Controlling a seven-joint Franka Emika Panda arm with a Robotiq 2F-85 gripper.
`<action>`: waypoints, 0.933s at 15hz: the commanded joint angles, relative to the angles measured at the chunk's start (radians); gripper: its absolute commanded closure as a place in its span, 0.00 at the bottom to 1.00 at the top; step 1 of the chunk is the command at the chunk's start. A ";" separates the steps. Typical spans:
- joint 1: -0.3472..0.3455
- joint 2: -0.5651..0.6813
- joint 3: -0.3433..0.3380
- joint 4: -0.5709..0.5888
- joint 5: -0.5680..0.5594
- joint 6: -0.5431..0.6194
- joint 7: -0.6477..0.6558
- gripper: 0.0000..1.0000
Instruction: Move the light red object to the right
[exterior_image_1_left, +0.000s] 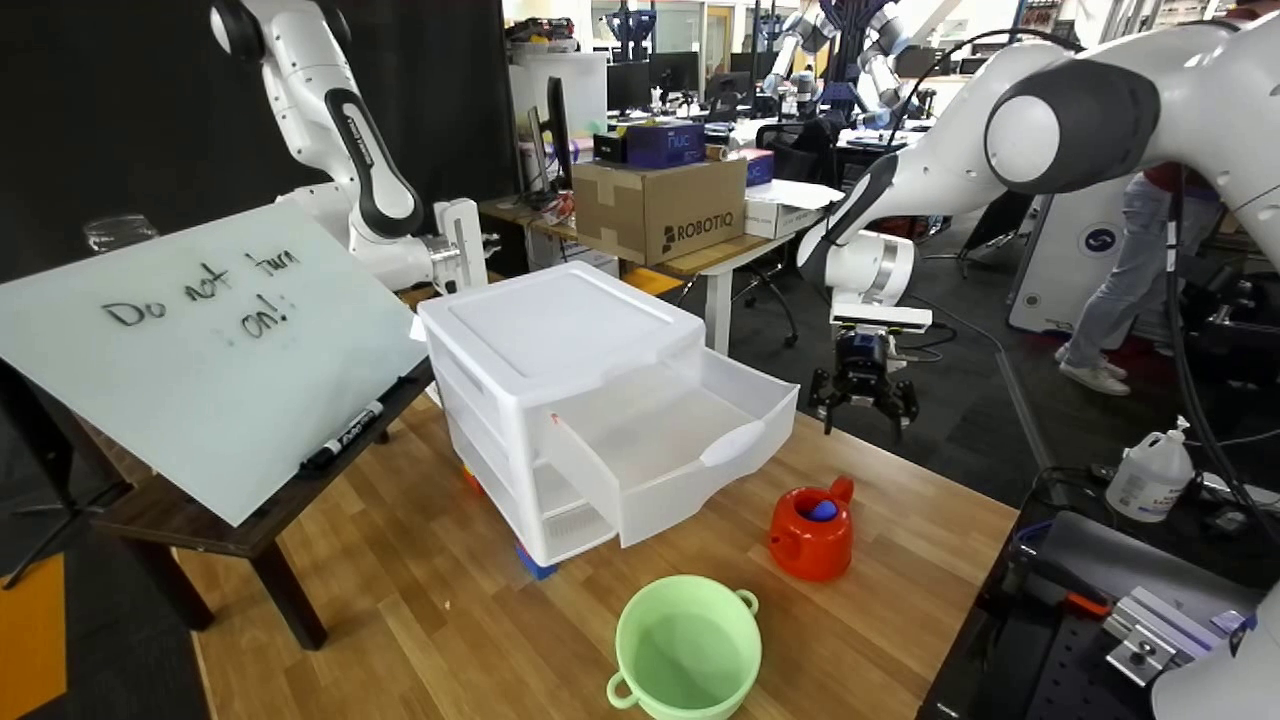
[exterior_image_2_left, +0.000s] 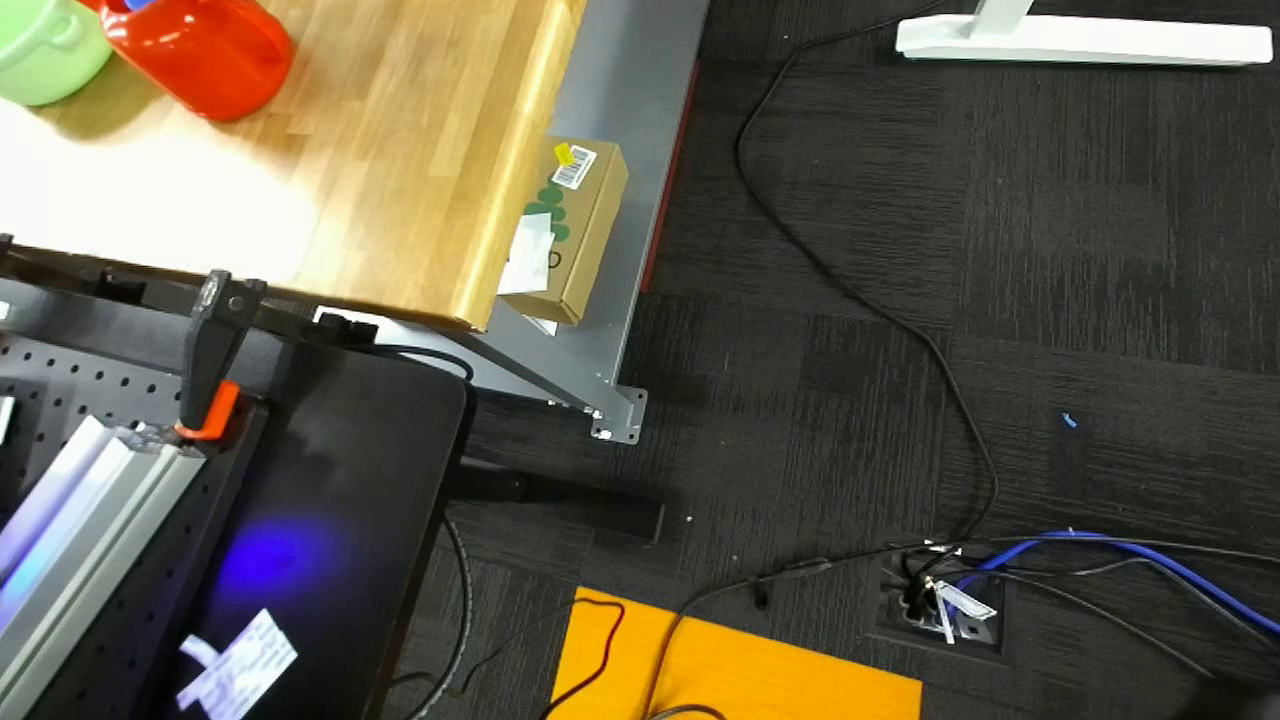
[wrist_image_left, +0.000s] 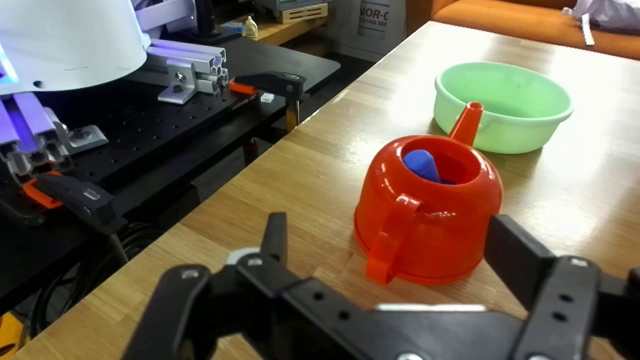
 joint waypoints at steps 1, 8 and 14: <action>-0.011 0.020 0.018 0.008 -0.018 -0.008 -0.008 0.00; 0.006 0.106 0.040 0.033 -0.029 -0.017 0.003 0.00; 0.013 0.119 0.042 0.037 -0.028 -0.012 0.001 0.00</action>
